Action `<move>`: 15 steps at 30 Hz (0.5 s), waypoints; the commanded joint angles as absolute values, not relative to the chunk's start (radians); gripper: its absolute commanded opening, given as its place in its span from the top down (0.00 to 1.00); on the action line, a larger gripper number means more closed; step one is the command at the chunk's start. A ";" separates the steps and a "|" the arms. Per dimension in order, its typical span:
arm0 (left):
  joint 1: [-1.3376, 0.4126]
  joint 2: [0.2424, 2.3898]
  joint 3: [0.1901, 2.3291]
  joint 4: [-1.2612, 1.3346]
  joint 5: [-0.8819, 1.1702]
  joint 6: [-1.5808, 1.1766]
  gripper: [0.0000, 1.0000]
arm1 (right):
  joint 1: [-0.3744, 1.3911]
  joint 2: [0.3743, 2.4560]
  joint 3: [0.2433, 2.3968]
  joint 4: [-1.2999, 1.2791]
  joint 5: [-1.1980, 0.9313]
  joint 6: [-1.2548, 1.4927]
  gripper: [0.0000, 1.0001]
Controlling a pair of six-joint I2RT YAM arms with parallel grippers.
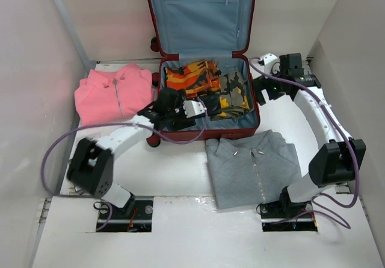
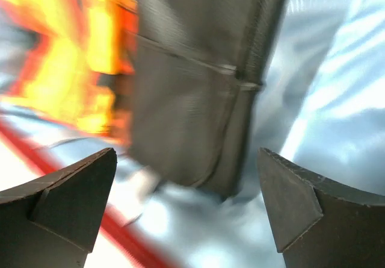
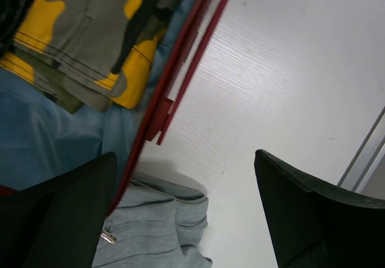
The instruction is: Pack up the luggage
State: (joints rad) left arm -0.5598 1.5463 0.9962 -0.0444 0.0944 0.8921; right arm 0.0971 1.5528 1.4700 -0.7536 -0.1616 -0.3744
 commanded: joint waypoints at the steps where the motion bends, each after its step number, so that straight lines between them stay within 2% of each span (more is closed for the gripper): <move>1: -0.566 1.281 1.077 -0.202 0.260 0.901 0.00 | 0.178 1.528 1.542 -0.744 -0.156 -0.397 0.00; 3: -0.555 1.217 1.107 -0.236 0.313 0.818 0.00 | 0.251 1.528 1.566 -0.720 -0.144 -0.397 0.00; 6: -0.450 1.140 1.147 -0.330 0.427 0.663 0.00 | 0.336 1.571 1.566 -0.631 -0.179 -0.373 0.00; 8: -0.353 1.126 1.138 -0.403 0.449 0.625 0.11 | 0.388 1.635 1.614 -0.600 -0.233 -0.338 0.02; 9: -0.307 1.126 1.138 -0.425 0.474 0.567 0.20 | 0.388 1.656 1.624 -0.565 -0.314 -0.319 0.03; 12: -0.080 1.150 1.138 -0.532 0.546 0.525 0.48 | 0.416 1.707 1.667 -0.534 -0.350 -0.285 0.06; 14: 0.013 1.150 1.138 -0.546 0.453 0.483 0.52 | 0.452 1.723 1.707 -0.546 -0.301 -0.285 0.05; 15: 0.024 1.150 1.126 -0.532 0.358 0.445 0.57 | 0.466 1.732 1.718 -0.555 -0.289 -0.304 0.05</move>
